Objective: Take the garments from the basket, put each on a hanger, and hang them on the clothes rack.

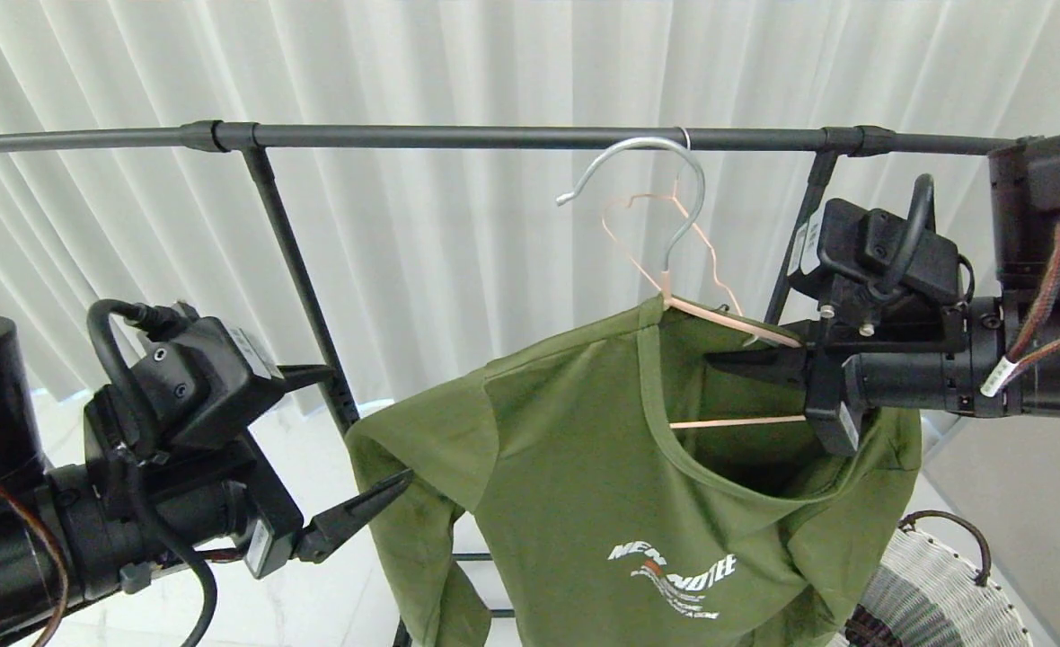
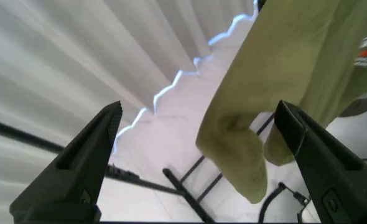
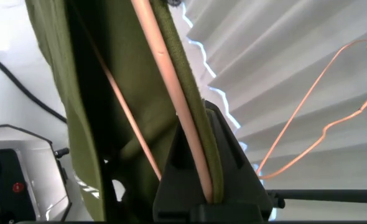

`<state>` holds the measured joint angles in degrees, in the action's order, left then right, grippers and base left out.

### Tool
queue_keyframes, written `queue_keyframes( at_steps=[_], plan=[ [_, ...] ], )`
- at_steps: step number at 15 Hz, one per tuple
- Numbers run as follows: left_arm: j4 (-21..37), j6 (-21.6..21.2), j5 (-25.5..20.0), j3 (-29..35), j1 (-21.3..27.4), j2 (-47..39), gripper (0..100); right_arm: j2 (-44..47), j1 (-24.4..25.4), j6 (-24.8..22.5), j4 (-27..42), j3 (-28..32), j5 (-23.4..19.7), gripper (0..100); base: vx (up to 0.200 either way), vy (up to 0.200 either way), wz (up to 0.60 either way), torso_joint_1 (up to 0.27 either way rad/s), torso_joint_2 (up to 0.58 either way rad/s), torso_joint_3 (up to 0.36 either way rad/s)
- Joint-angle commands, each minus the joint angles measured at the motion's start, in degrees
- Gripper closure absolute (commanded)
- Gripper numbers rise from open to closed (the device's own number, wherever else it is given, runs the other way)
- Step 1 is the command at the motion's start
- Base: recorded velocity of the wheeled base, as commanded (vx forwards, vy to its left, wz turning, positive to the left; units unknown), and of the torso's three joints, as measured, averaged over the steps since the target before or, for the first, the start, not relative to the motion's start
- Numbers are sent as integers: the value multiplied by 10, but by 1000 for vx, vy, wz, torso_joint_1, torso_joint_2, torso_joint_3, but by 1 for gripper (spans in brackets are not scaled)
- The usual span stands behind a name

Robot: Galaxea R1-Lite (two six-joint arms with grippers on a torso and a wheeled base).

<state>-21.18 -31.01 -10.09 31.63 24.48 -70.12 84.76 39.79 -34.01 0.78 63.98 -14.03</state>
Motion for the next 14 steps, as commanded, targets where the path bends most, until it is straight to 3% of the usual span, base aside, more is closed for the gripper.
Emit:
queue_keyframes(
  at_steps=[1,3,4,8,12,14],
  plan=[
    [0,0,0,0,-9,-20,0,-2,9,0,-2,0,-1,100,0,0,0,0,0,0],
    [0,-1,0,0,-14,-29,0,-1,20,0,-3,0,0,100,0,0,0,0,0,0],
    [0,-1,0,0,-15,-28,100,-1,20,0,-3,-1,0,100,0,0,0,0,0,0],
    [0,-1,2,-8,-57,-17,100,-3,16,0,-3,-10,15,100,0,0,0,0,0,0],
    [0,-1,2,-31,-158,14,100,-6,6,1,-4,-24,31,100,0,0,0,0,0,0],
    [0,-1,-1,-38,-159,25,100,-4,6,1,-4,-23,31,100,0,0,0,0,0,0]
  ],
)
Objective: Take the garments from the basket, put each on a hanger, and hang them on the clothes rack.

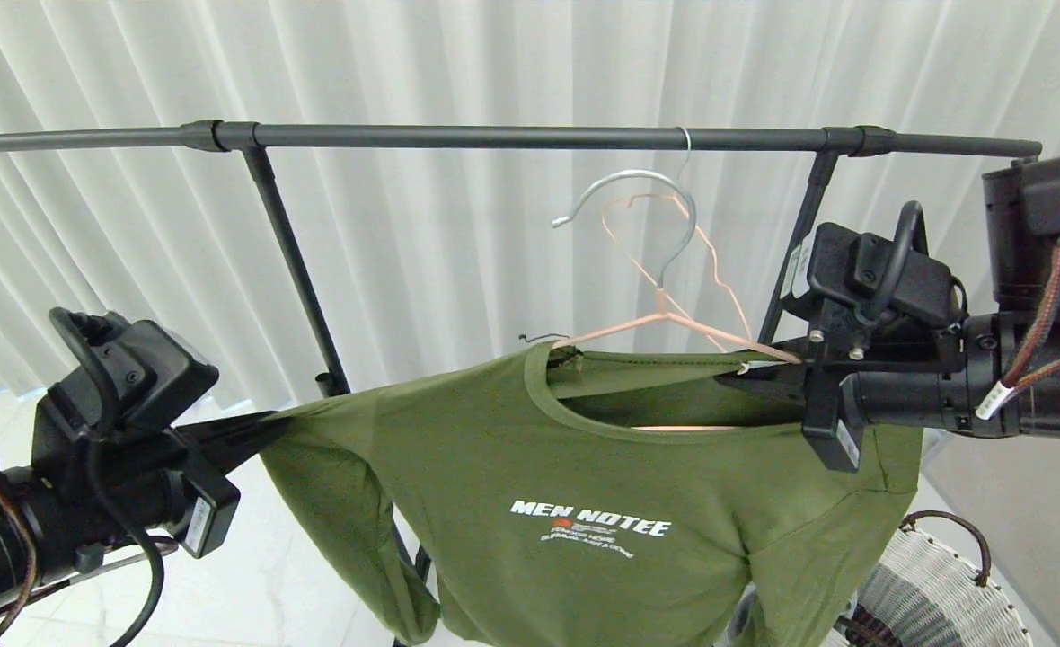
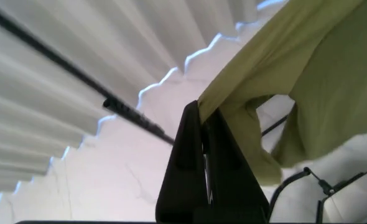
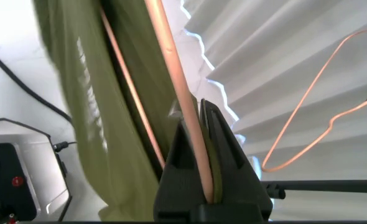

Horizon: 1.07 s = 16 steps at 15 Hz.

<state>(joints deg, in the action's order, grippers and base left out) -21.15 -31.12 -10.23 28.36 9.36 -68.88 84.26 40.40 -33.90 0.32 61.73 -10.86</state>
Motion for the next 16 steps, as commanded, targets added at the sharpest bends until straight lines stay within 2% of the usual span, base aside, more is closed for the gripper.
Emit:
queue_keyframes(
  at_steps=[1,4,5,7,8,11,13,14,15,16],
  plan=[
    [0,-2,-1,-6,8,19,100,3,0,1,-1,1,1,100,0,0,0,0,0,0],
    [0,-3,-1,-5,40,21,100,2,0,3,-1,1,10,100,0,0,0,0,0,0],
    [0,-3,-1,-5,42,22,0,2,0,6,0,1,12,100,0,0,0,0,0,0],
    [0,-2,0,-6,43,26,0,1,0,29,3,7,20,100,0,0,0,0,0,0],
    [0,1,0,-6,43,30,0,0,0,43,4,9,37,100,0,0,0,0,0,0],
    [0,4,1,-4,41,43,0,6,8,117,20,15,127,100,0,0,0,0,0,0],
    [-1,3,2,-2,40,52,0,21,10,183,87,53,197,100,0,0,0,0,0,0],
    [-1,3,2,-2,40,54,0,28,10,205,104,67,211,100,0,0,0,0,0,0],
    [-1,3,3,-2,40,57,0,48,10,259,142,110,240,100,0,0,0,0,0,0],
    [-1,3,4,-2,40,57,0,61,10,287,159,133,253,100,0,0,0,0,0,0]
  ],
)
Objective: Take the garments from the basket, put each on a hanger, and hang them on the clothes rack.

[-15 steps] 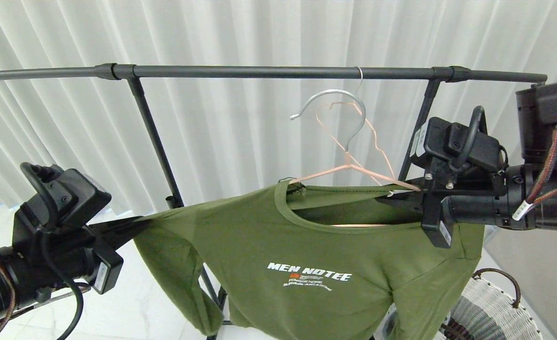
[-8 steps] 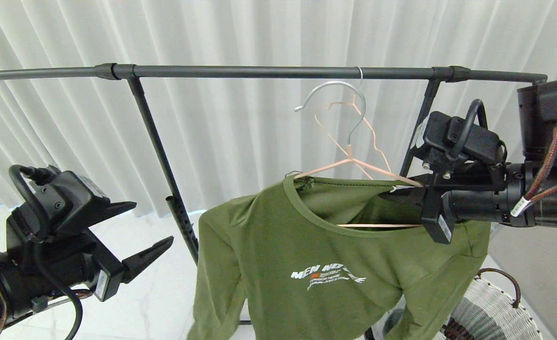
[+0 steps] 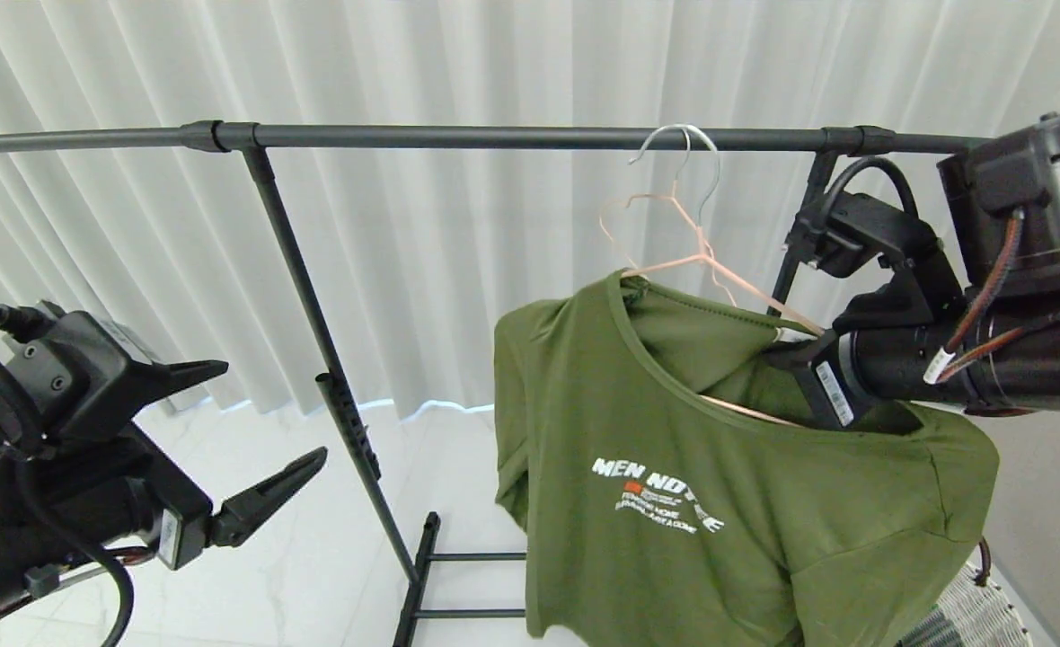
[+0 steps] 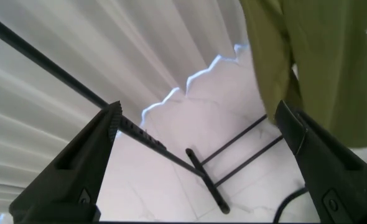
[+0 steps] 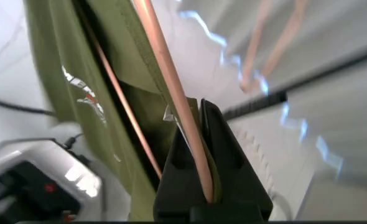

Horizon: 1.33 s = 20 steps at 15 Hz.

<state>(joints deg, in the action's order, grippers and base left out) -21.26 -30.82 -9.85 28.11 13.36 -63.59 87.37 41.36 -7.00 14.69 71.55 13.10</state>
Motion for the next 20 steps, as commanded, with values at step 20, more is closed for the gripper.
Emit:
queue_keyframes(
  at_steps=[20],
  plan=[
    [1,-6,1,0,3,3,0,77,-15,74,-15,81,83,100,30,80,0,0,2,2]
  ],
)
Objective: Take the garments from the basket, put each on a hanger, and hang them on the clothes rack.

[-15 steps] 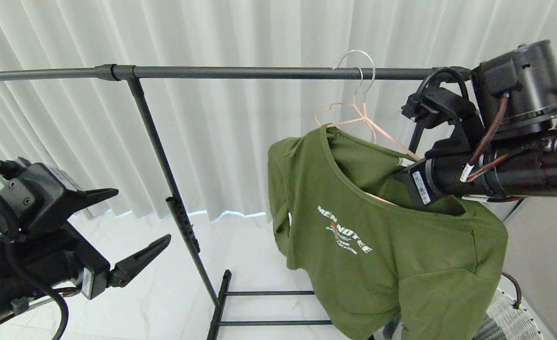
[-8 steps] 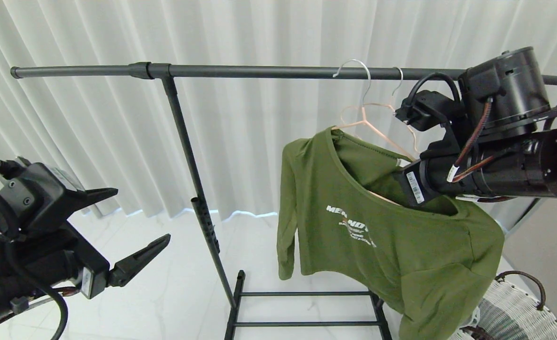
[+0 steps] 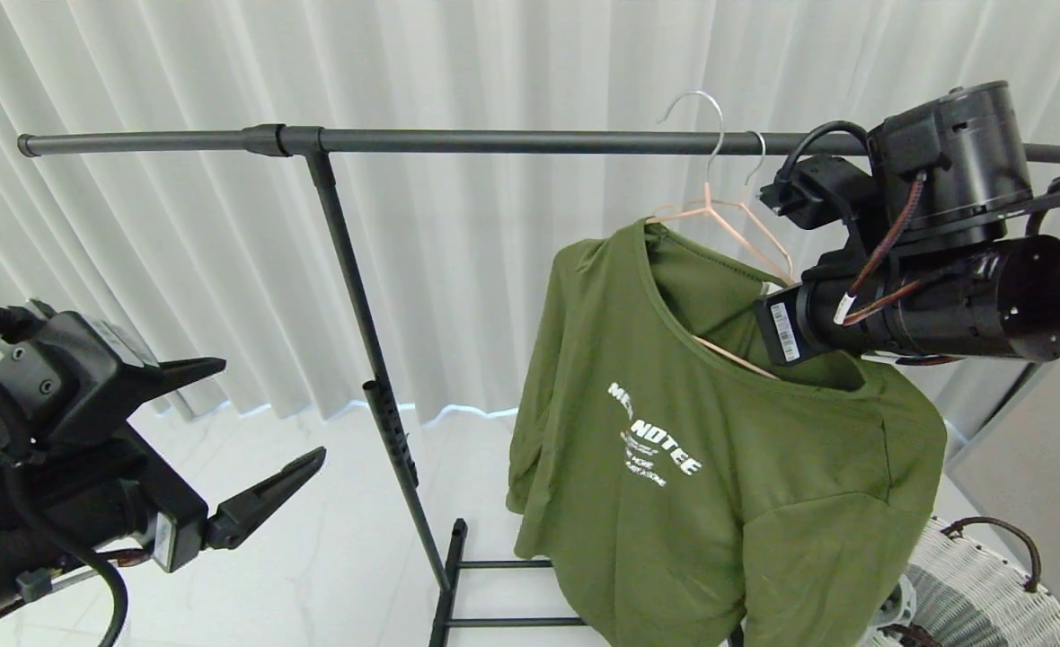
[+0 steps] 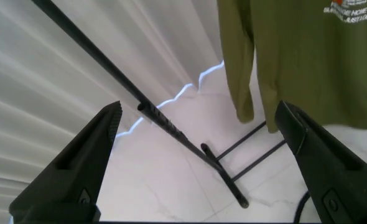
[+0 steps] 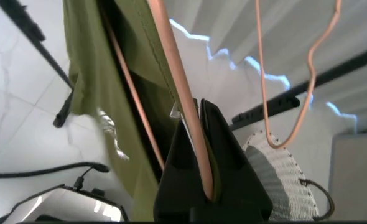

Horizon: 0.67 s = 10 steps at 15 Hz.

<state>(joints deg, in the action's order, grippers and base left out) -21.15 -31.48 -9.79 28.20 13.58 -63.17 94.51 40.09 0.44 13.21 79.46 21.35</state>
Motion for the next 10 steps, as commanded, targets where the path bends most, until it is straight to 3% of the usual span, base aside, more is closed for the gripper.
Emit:
queue_keyframes(
  at_steps=[1,6,10],
  plan=[
    [0,0,0,-1,0,-1,0,7,-3,1,-1,3,0,100,200,0,0,-17,-2,7],
    [0,0,0,-2,2,-1,0,12,-10,2,-3,8,5,100,200,0,0,10,5,1],
    [0,0,-1,-5,10,1,0,20,-16,3,-3,7,9,100,0,0,0,0,0,0]
  ],
)
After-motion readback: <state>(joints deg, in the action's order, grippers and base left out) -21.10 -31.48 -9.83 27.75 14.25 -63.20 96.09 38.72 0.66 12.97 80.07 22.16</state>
